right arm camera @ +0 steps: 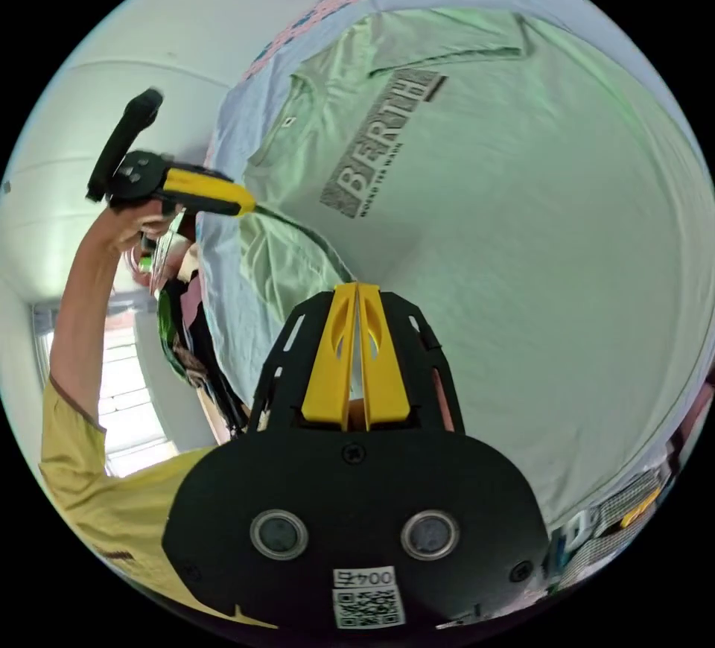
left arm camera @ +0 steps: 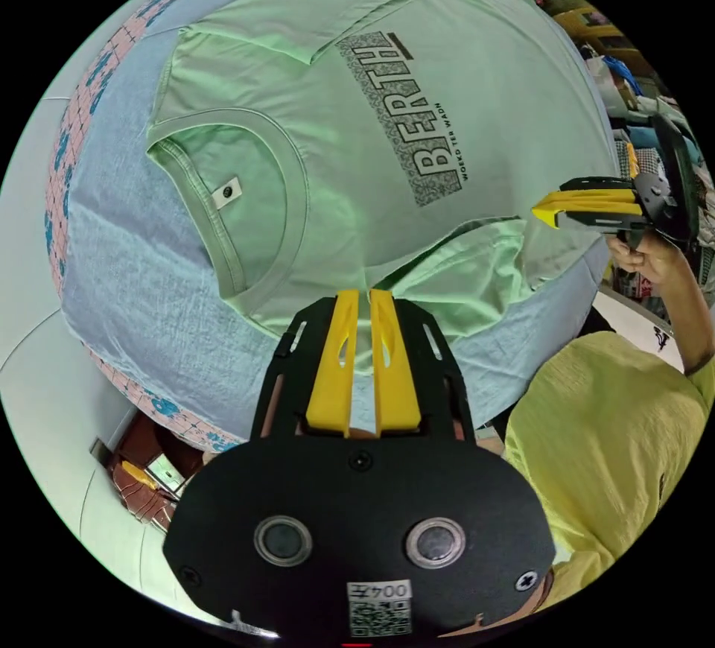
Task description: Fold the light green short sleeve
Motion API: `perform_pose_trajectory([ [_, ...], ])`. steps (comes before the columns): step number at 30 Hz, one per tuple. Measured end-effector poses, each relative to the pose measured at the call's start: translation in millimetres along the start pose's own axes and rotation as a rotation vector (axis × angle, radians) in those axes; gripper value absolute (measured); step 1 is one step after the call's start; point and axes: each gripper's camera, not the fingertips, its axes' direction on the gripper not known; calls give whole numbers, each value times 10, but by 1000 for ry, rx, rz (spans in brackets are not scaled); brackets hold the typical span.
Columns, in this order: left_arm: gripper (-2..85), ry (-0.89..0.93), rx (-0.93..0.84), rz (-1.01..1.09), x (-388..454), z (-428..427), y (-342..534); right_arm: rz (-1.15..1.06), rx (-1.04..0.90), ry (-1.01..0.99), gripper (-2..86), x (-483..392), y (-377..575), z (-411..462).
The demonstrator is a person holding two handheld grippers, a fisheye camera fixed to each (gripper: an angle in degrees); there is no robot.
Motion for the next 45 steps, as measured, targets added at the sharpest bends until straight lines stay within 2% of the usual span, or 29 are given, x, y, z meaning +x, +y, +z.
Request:
perform_pose_trajectory([
  [3, 22, -44, 108, -56, -1, 55, 99, 120, 91, 45, 56, 164, 33, -98],
  [5, 24, -96, 243, -119, -34, 4, 431, 141, 167, 49, 63, 157, 183, -222],
  [8, 23, -72, 390, -177, -92, 70, 1040, 62, 186, 29, 64, -65, 482, -244],
  [16, 40, 24, 528, -84, 199, 961, 2236, -153, 177, 195, 65, -819, 1087, 180],
  [23, 73, -110, 545, 55, 691, 1362, 2520, -266, 153, 382, 77, -1185, 1172, 393],
  [27, 74, -106, 543, 70, 683, 1446, 2586, -265, 131, 420, 78, -1252, 1159, 465],
  [30, 66, -93, 528, 90, 673, 1490, 2613, -265, 127, 426, 74, -1318, 1126, 472],
  [35, 18, -115, 506, 91, 571, 1521, 2737, -240, 102, 479, 16, -1351, 1133, 484],
  [41, 8, 16, 523, -3, 212, 1501, 2926, -216, 104, 390, 39, -1226, 1214, 313],
  [45, 10, 10, 519, -44, 135, 1430, 3049, -217, 178, 347, 61, -1133, 1235, -11],
])
